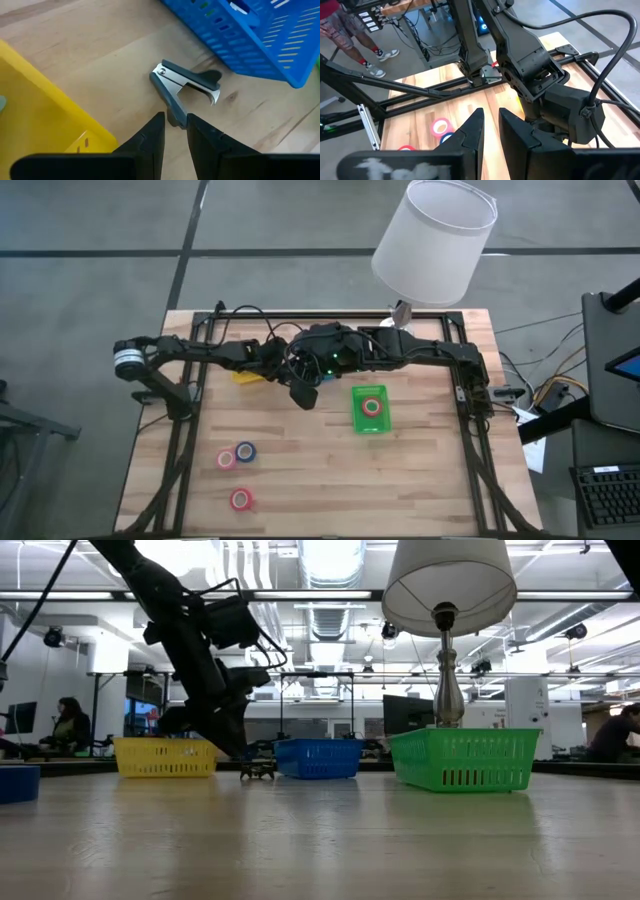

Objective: Pick and place Stapler, Stapler remover, tape
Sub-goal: Put the black staple remover into the yellow bin, then put the blue tape into the green bin

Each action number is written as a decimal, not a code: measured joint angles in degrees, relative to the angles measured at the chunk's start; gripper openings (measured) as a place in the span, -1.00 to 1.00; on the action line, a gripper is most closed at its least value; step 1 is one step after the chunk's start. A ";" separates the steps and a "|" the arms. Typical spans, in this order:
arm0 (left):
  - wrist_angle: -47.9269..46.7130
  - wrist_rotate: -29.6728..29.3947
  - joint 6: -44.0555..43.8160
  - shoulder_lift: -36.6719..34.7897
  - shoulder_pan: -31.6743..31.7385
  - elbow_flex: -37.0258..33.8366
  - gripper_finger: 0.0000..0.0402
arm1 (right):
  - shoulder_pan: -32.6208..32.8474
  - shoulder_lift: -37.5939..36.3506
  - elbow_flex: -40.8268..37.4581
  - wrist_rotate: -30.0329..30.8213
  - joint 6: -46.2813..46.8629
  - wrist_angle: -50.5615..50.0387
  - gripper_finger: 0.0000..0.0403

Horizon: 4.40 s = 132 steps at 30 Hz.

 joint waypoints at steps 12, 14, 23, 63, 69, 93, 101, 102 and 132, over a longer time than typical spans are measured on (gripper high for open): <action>1.70 1.42 -1.65 2.22 -0.02 0.00 -0.59 | 0.00 0.00 -1.10 0.07 -0.11 0.09 -0.74; 1.91 2.13 -1.51 2.55 -0.04 0.00 -0.59 | 0.00 0.00 -1.27 0.07 0.07 0.10 -0.74; 2.50 2.11 1.20 3.42 0.22 0.00 -0.82 | 0.00 0.00 -1.28 0.04 0.24 0.28 -0.74; -25.94 -12.05 11.51 -25.06 6.18 -5.54 -0.94 | 0.56 0.00 -1.21 -0.72 3.61 3.29 -0.74; -24.53 -11.44 10.47 -25.06 9.41 -9.20 -0.94 | 1.53 0.00 -1.21 -0.68 4.58 3.44 -0.74; -28.40 12.09 20.49 -28.49 6.29 -0.37 -0.09 | 1.64 0.00 -1.24 -0.52 6.42 3.76 -0.74; -29.46 24.03 21.08 -29.76 -4.44 -0.08 -0.10 | 1.38 0.00 -1.24 -0.48 5.32 3.78 -0.74; -29.84 23.98 22.30 -29.76 -6.68 -0.26 -0.10 | 1.38 0.00 -1.24 -0.48 5.38 3.77 -0.74; -14.55 9.36 16.60 -20.64 -37.22 -16.78 -0.11 | 1.99 -0.01 -1.28 0.08 14.07 5.07 -0.74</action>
